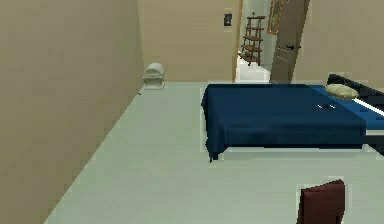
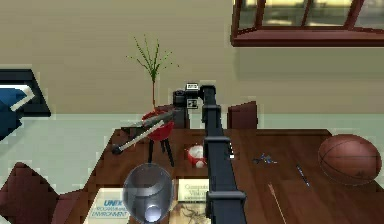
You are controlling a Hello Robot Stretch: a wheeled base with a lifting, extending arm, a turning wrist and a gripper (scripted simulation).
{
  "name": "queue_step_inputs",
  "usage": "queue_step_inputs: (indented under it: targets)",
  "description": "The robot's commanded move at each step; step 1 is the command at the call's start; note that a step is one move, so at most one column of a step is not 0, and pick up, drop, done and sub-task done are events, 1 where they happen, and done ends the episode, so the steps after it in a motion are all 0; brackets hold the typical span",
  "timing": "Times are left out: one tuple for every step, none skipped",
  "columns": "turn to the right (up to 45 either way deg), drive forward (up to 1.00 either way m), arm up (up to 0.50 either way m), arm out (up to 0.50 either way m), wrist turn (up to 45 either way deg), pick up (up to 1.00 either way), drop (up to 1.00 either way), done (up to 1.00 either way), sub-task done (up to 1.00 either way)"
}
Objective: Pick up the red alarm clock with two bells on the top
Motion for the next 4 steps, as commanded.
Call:
queue_step_inputs:
  targets:
    - [0.0,0.0,0.0,0.0,45.0,0.0,0.0,0.0,0.0]
    - [0.0,0.0,0.0,0.0,45.0,0.0,0.0,0.0,0.0]
    - [0.0,0.0,0.0,0.0,18.0,0.0,0.0,0.0,0.0]
    - [0.0,0.0,-0.3,0.0,0.0,0.0,0.0,0.0,0.0]
